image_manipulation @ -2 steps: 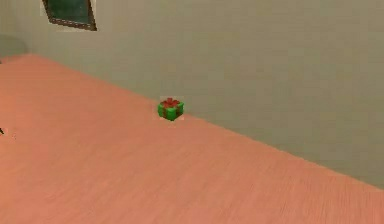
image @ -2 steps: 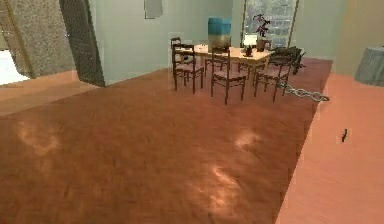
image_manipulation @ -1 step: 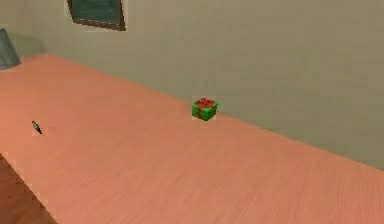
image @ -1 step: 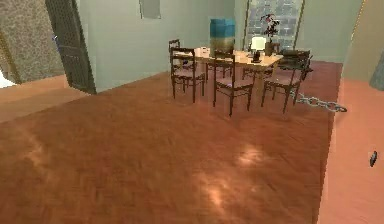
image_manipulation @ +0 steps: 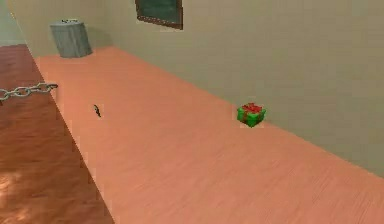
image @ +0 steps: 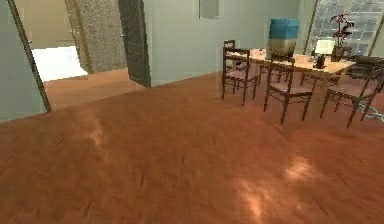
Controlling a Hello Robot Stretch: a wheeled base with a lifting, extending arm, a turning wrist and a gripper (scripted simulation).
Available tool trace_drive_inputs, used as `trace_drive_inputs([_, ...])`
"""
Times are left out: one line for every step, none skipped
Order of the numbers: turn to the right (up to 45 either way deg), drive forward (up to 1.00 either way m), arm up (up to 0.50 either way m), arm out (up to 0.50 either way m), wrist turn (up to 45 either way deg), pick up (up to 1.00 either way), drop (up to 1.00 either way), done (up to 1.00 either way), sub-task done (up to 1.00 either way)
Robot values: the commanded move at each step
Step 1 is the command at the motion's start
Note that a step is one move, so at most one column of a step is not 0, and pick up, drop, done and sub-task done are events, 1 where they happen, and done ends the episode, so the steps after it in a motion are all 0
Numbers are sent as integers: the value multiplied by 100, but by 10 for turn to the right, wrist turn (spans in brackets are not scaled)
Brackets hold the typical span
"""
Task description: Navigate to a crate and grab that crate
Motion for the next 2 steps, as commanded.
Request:
trace_drive_inputs([0, 100, 0, 0, 0, 0, 0, 0, 0])
trace_drive_inputs([0, 100, 0, 0, 0, 0, 0, 0, 0])
